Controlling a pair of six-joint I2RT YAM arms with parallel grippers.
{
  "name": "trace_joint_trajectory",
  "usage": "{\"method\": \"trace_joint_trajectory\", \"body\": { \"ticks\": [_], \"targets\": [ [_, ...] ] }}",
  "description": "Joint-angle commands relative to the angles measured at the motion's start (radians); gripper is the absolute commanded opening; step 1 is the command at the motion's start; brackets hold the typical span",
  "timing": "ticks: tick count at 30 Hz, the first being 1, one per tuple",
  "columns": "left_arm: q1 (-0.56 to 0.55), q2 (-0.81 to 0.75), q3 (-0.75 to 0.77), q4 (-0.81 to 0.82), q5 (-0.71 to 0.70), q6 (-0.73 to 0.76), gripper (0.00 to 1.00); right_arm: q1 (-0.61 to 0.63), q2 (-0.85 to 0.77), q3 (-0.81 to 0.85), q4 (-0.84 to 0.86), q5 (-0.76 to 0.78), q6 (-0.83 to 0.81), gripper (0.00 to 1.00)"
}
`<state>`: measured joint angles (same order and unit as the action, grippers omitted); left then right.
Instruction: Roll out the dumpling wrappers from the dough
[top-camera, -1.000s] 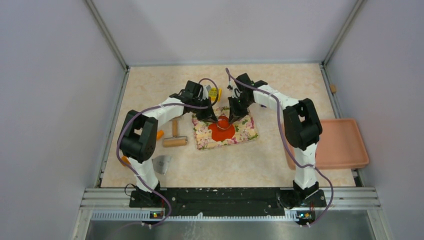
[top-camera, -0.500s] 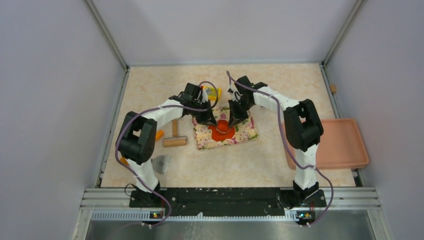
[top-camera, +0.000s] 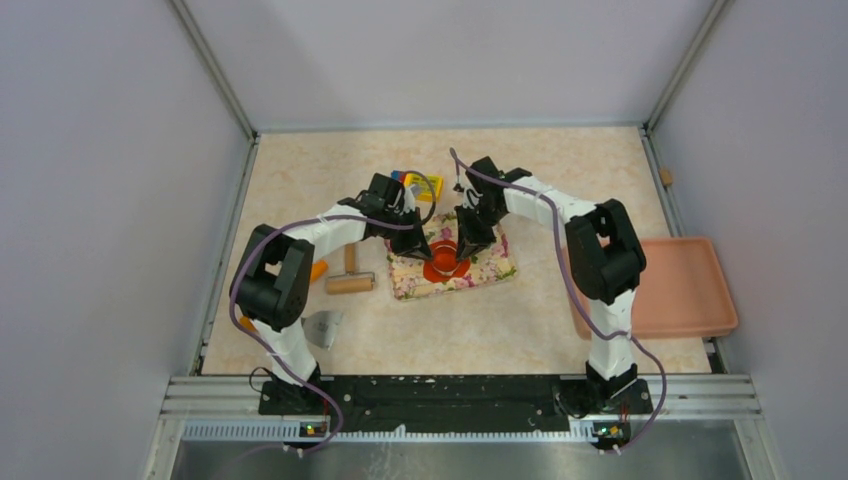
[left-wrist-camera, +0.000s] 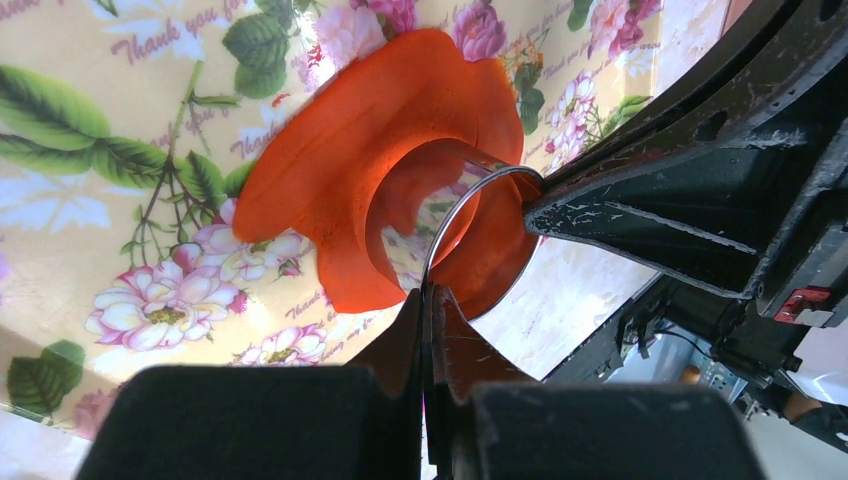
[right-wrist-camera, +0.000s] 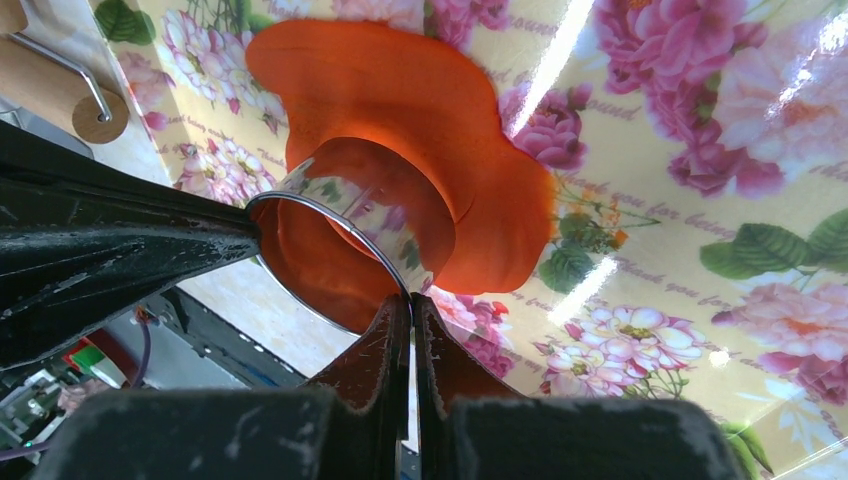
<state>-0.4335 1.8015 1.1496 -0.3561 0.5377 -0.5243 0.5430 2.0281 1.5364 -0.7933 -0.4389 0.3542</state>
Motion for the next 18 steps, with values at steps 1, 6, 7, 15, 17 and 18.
{"method": "trace_joint_trajectory", "body": {
  "ticks": [1,6,7,15,17,18],
  "targets": [
    [0.004,-0.03,-0.01,0.035,-0.035,0.021,0.0,0.014,-0.057,-0.003,0.003,-0.006,0.004,0.0],
    [0.004,-0.024,0.005,0.026,-0.033,0.019,0.0,0.014,-0.048,0.027,-0.01,-0.005,-0.003,0.0],
    [0.004,-0.024,0.011,0.022,-0.033,0.016,0.0,0.014,-0.049,0.038,-0.016,-0.007,-0.004,0.0],
    [0.004,-0.016,0.044,0.017,-0.027,0.007,0.0,0.014,-0.044,0.062,-0.035,-0.003,-0.019,0.0],
    [0.004,-0.005,0.045,0.017,-0.031,0.011,0.0,0.014,-0.036,0.053,-0.029,-0.003,-0.017,0.0],
    [0.004,-0.001,0.044,0.018,-0.033,0.014,0.0,0.013,-0.034,0.05,-0.025,-0.003,-0.016,0.0]
  ]
}}
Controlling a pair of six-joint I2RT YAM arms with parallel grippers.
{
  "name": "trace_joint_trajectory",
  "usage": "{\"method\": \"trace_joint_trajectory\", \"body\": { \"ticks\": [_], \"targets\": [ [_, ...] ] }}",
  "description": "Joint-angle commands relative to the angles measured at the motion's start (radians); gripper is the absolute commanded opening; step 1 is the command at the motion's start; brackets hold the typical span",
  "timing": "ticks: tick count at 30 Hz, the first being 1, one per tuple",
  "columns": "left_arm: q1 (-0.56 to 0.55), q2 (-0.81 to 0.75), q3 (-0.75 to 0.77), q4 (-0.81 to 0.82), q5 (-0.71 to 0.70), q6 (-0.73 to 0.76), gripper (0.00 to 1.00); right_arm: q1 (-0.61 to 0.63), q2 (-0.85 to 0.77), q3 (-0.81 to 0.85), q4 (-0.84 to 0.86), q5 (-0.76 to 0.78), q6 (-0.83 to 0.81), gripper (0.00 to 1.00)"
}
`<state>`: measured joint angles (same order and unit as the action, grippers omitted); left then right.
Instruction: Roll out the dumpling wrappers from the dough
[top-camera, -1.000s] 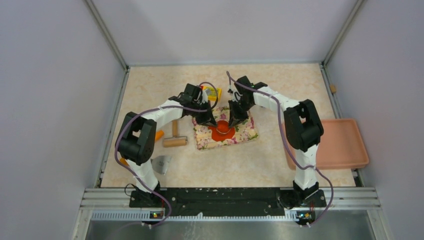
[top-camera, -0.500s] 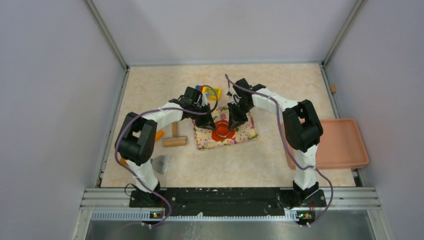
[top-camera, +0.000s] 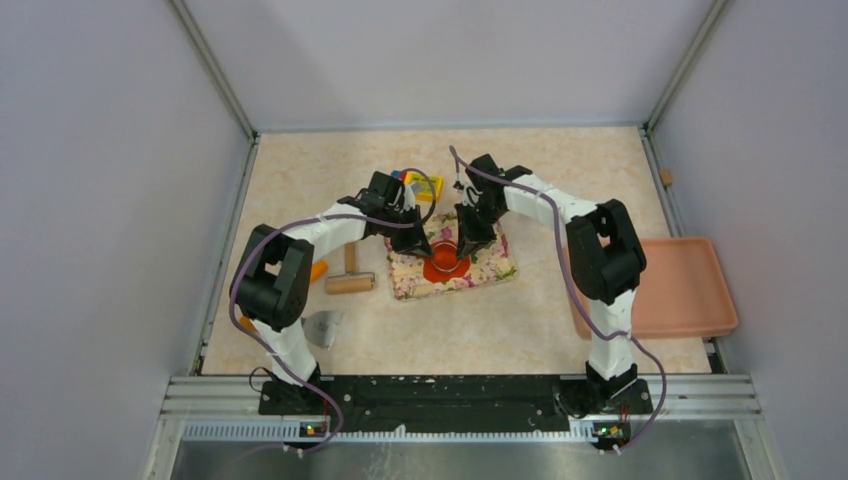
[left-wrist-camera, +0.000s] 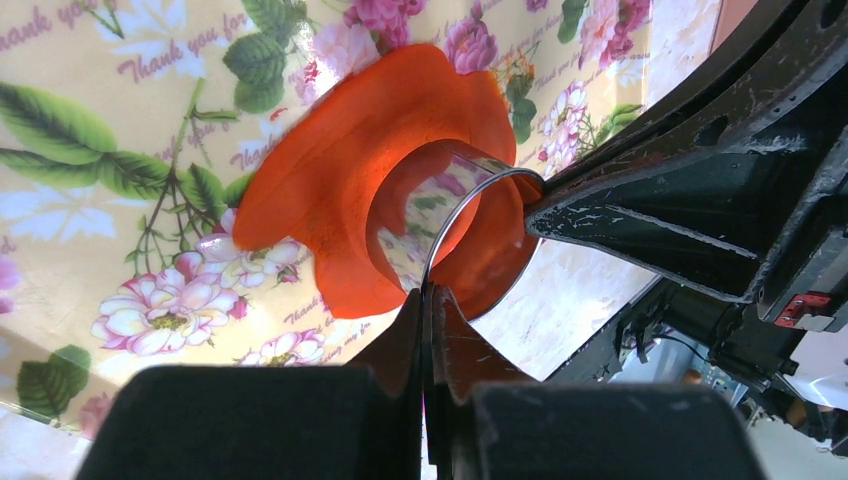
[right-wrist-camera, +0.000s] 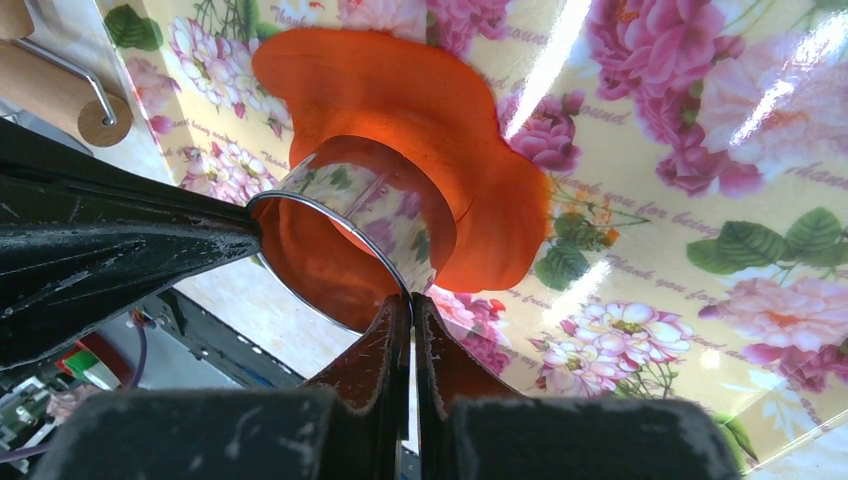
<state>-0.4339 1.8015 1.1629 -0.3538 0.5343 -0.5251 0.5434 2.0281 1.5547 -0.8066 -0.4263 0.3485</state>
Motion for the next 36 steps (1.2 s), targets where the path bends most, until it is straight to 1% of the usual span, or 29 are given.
{"method": "trace_joint_trajectory", "body": {
  "ticks": [1,5,8,11,16,19,27,34,36],
  "targets": [
    [0.004,0.002,0.029,0.018,-0.03,0.018,0.0,0.013,-0.03,0.028,-0.006,-0.014,-0.011,0.0],
    [0.004,0.016,0.021,0.025,-0.05,0.045,0.0,0.013,-0.015,0.02,0.012,0.004,-0.022,0.0],
    [0.006,0.045,0.025,0.0,-0.068,0.075,0.0,0.013,-0.002,0.007,0.024,0.018,-0.035,0.0],
    [0.006,0.051,-0.01,0.02,-0.081,0.1,0.0,0.013,0.007,-0.021,0.038,0.035,-0.047,0.0],
    [0.008,0.052,-0.085,0.107,-0.129,0.124,0.0,0.013,0.023,-0.083,0.068,0.053,-0.044,0.0],
    [0.007,0.057,-0.118,0.154,-0.134,0.116,0.0,0.013,0.042,-0.108,0.08,0.074,-0.048,0.0],
    [0.006,0.078,-0.218,0.274,-0.175,0.116,0.0,0.012,0.093,-0.145,0.102,0.112,-0.06,0.0],
    [-0.003,0.088,-0.292,0.346,-0.206,0.136,0.0,0.012,0.108,-0.165,0.115,0.127,-0.061,0.0],
    [-0.003,0.099,-0.311,0.39,-0.217,0.138,0.0,0.012,0.109,-0.173,0.12,0.131,-0.059,0.0]
  ]
}}
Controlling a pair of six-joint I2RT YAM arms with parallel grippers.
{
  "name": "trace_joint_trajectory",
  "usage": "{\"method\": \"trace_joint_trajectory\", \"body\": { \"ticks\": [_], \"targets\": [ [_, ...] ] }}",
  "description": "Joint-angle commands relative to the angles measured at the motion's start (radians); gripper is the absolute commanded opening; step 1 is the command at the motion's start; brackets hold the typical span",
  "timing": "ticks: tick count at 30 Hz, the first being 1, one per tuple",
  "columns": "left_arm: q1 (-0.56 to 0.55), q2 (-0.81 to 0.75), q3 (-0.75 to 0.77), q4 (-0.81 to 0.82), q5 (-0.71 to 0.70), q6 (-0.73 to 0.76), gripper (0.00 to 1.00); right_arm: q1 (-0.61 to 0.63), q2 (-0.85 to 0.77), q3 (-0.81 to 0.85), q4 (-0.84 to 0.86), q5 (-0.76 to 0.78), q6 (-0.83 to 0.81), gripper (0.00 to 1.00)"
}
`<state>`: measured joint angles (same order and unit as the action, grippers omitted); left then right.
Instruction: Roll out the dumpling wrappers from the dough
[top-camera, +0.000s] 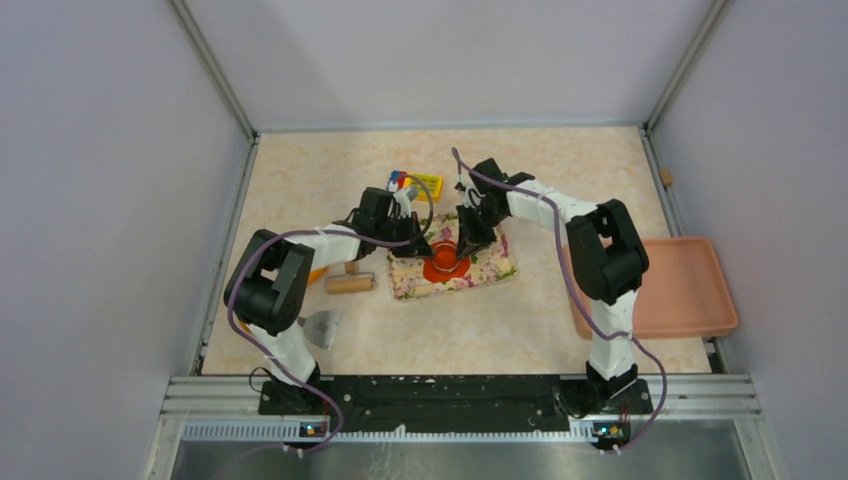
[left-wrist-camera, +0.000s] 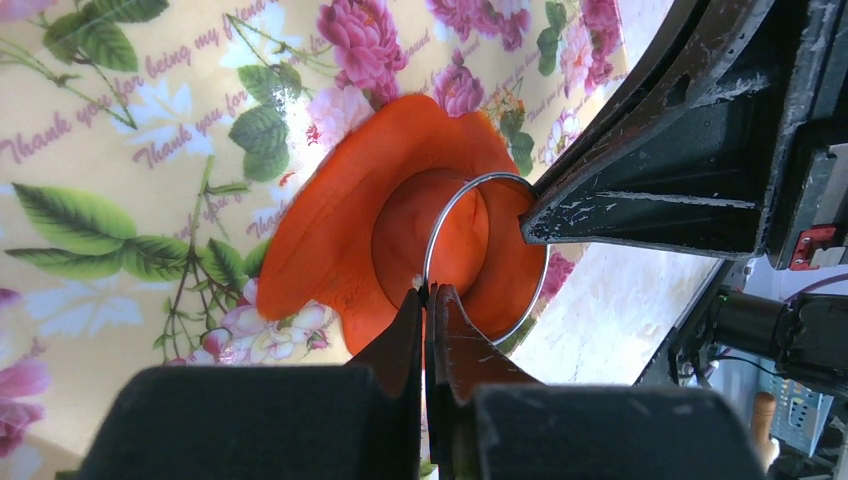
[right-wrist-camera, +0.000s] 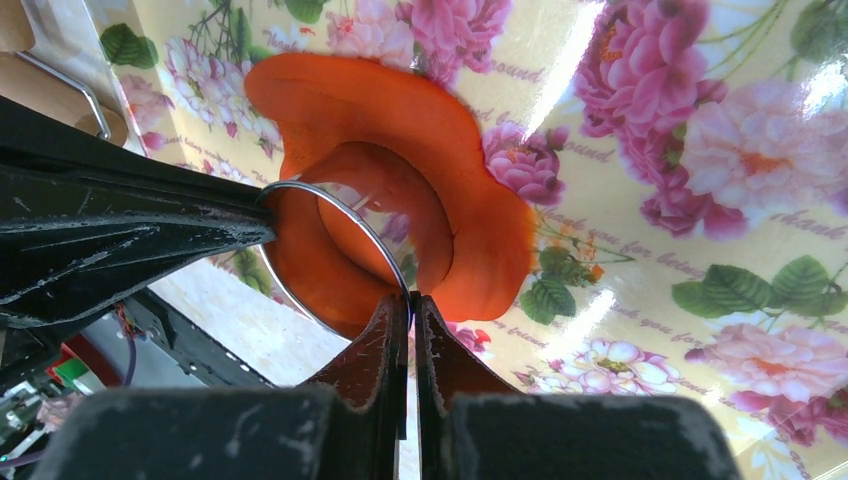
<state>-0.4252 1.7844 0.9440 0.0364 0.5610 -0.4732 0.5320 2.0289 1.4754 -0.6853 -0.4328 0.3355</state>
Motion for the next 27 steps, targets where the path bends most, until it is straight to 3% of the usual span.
{"method": "trace_joint_trajectory", "body": {
  "ticks": [1,11,17,24,27],
  "targets": [
    [-0.012,0.119,-0.102,0.007,-0.251,0.087,0.0,0.023,0.109,-0.096,-0.001,0.14,-0.045,0.0],
    [-0.013,0.141,-0.131,0.026,-0.274,0.088,0.0,0.023,0.131,-0.103,-0.001,0.167,-0.054,0.0],
    [-0.001,0.048,-0.072,-0.008,-0.176,0.095,0.0,0.023,0.069,0.01,-0.022,0.132,-0.135,0.0],
    [0.009,-0.097,0.05,-0.11,-0.1,0.166,0.3,0.014,-0.029,0.071,-0.011,0.067,-0.187,0.0],
    [0.022,-0.124,0.064,-0.149,-0.1,0.178,0.37,0.013,-0.045,0.076,-0.025,0.038,-0.208,0.03]
  ]
}}
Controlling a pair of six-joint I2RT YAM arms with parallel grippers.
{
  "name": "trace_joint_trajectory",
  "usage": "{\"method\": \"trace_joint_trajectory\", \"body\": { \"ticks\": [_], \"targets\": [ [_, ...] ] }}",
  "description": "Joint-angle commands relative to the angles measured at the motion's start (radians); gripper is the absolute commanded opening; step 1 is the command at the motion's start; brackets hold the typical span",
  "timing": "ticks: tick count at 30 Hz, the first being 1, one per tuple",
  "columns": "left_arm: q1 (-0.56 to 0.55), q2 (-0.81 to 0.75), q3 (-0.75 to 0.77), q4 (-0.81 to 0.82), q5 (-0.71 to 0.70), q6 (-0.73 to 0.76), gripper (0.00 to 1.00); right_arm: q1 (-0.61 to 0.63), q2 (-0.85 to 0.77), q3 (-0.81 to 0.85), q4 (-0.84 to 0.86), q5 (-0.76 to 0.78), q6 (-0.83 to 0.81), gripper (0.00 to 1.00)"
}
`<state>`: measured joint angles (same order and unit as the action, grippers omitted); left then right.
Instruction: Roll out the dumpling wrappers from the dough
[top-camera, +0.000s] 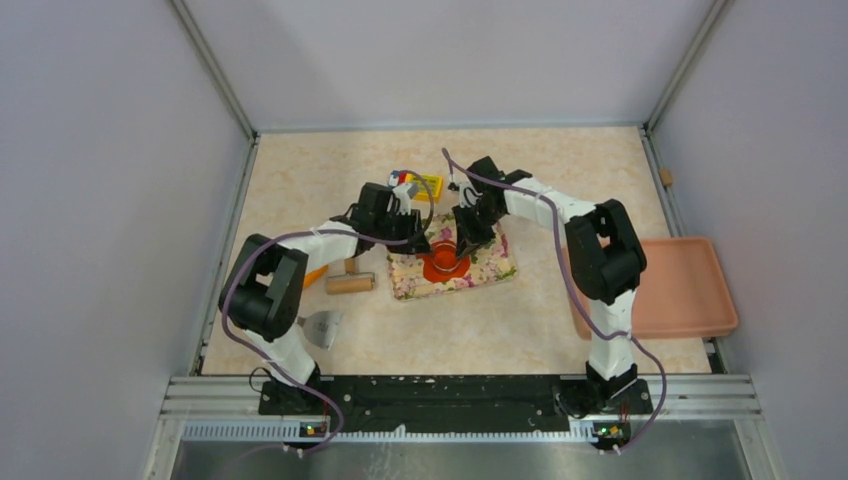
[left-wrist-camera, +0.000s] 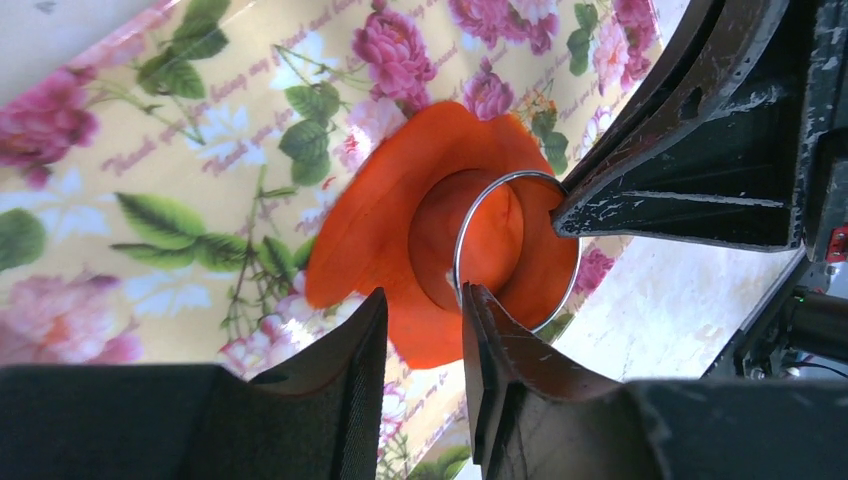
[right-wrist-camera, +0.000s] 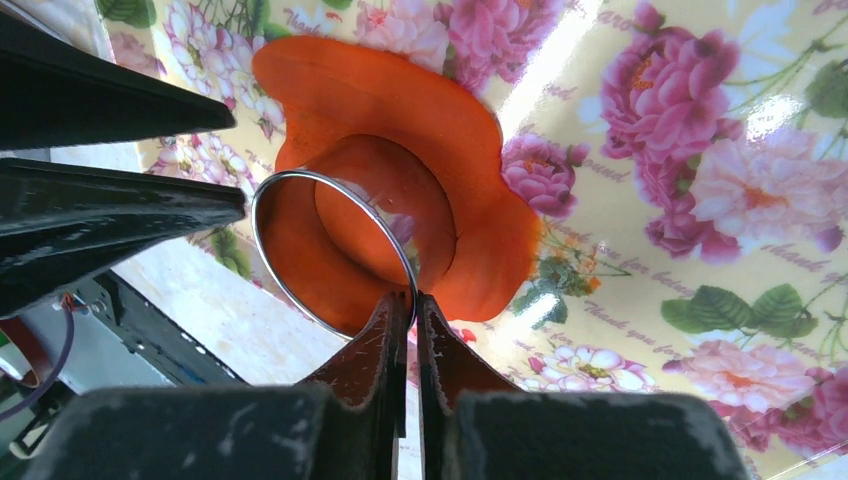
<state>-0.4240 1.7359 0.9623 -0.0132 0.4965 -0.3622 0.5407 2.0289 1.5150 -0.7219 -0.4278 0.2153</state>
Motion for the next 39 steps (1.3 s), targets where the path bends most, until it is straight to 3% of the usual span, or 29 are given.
{"method": "trace_joint_trajectory", "body": {
  "ticks": [1,7,11,16,20,32,39],
  "targets": [
    [0.027,-0.09,0.045,-0.107,-0.035,0.063,0.38,0.003,-0.051,0.039,0.005,0.025,-0.091,0.05],
    [0.028,-0.272,-0.004,-0.099,0.004,0.151,0.44,-0.04,-0.123,0.115,-0.014,-0.06,-0.102,0.25],
    [-0.03,-0.381,-0.064,-0.069,0.027,0.384,0.49,-0.097,-0.134,0.168,-0.022,-0.187,-0.156,0.35],
    [-0.147,-0.458,-0.179,0.052,0.044,0.729,0.5,-0.107,-0.044,0.268,-0.164,-0.3,-0.548,0.44],
    [-0.231,-0.442,-0.238,0.116,0.034,0.96,0.5,-0.098,0.105,0.389,-0.276,-0.289,-0.776,0.47],
    [-0.258,-0.355,-0.304,0.242,0.046,1.229,0.49,-0.027,0.19,0.448,-0.191,-0.201,-0.804,0.47],
    [-0.264,-0.265,-0.26,0.22,0.083,1.261,0.45,-0.017,0.195,0.41,-0.194,-0.213,-0.838,0.45]
  ]
}}
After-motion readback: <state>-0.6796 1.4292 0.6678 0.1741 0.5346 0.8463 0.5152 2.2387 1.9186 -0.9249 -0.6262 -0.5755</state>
